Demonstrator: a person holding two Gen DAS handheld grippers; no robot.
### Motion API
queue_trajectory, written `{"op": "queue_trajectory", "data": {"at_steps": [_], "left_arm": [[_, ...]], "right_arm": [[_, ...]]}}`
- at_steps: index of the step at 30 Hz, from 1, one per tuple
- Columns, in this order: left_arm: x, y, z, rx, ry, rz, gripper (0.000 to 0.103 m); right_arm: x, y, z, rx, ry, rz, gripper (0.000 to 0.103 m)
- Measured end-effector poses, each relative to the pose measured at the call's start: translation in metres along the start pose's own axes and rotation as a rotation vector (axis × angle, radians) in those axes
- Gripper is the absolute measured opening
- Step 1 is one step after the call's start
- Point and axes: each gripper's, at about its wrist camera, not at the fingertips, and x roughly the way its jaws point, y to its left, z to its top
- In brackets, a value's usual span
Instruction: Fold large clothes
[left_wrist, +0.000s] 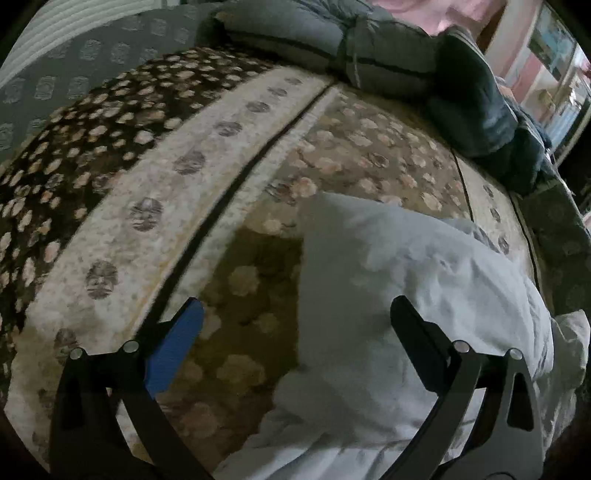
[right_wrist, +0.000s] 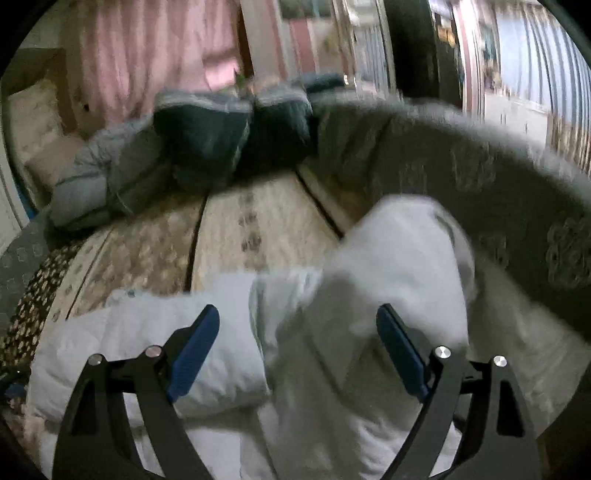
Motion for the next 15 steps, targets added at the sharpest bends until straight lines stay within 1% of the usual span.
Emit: {"op": "queue_trajectory", "data": {"at_steps": [1, 2, 3, 4, 5, 6, 7, 8, 9, 10, 11, 12, 13, 15], "left_arm": [[0.003, -0.002, 0.001, -0.001, 0.010, -0.022, 0.100], [0.006, -0.005, 0.001, -0.004, 0.012, -0.030, 0.100], [0.008, -0.007, 0.003, -0.001, 0.007, -0.030, 0.100], [0.008, -0.007, 0.003, 0.007, 0.003, -0.027, 0.100], [0.009, -0.008, 0.003, 0.013, 0.000, -0.020, 0.100], [0.013, -0.011, 0.003, 0.022, 0.002, -0.014, 0.100], [0.016, -0.013, 0.002, 0.026, 0.012, -0.012, 0.100], [0.017, -0.013, 0.001, 0.027, 0.019, -0.011, 0.100], [0.021, -0.015, -0.001, 0.027, 0.027, -0.010, 0.100], [0.024, -0.018, -0.002, 0.028, 0.036, -0.015, 0.100], [0.025, -0.019, -0.002, 0.031, 0.039, -0.018, 0.100], [0.027, -0.023, -0.002, 0.040, 0.038, -0.018, 0.100], [0.024, -0.023, -0.003, 0.047, 0.035, -0.015, 0.100], [0.021, -0.027, -0.003, 0.070, 0.022, -0.001, 0.100]], "right_arm": [[0.002, 0.004, 0.000, -0.028, -0.016, 0.018, 0.088], [0.003, 0.007, 0.000, -0.042, -0.015, 0.037, 0.088], [0.014, 0.011, -0.003, -0.056, 0.026, 0.094, 0.088], [0.031, 0.013, -0.009, -0.053, 0.115, 0.159, 0.088], [0.045, 0.015, -0.016, -0.039, 0.179, 0.197, 0.088], [0.056, 0.016, -0.024, -0.039, 0.228, 0.207, 0.088], [0.068, 0.017, -0.034, -0.061, 0.279, 0.193, 0.087], [0.074, 0.019, -0.040, -0.081, 0.296, 0.181, 0.086], [0.078, 0.019, -0.045, -0.096, 0.300, 0.190, 0.085], [0.081, 0.020, -0.048, -0.103, 0.305, 0.224, 0.075], [0.083, 0.020, -0.047, -0.099, 0.313, 0.250, 0.063], [0.084, 0.021, -0.045, -0.094, 0.331, 0.269, 0.032], [0.083, 0.021, -0.042, -0.093, 0.337, 0.266, 0.012], [0.075, 0.021, -0.034, -0.075, 0.321, 0.259, 0.008]]}}
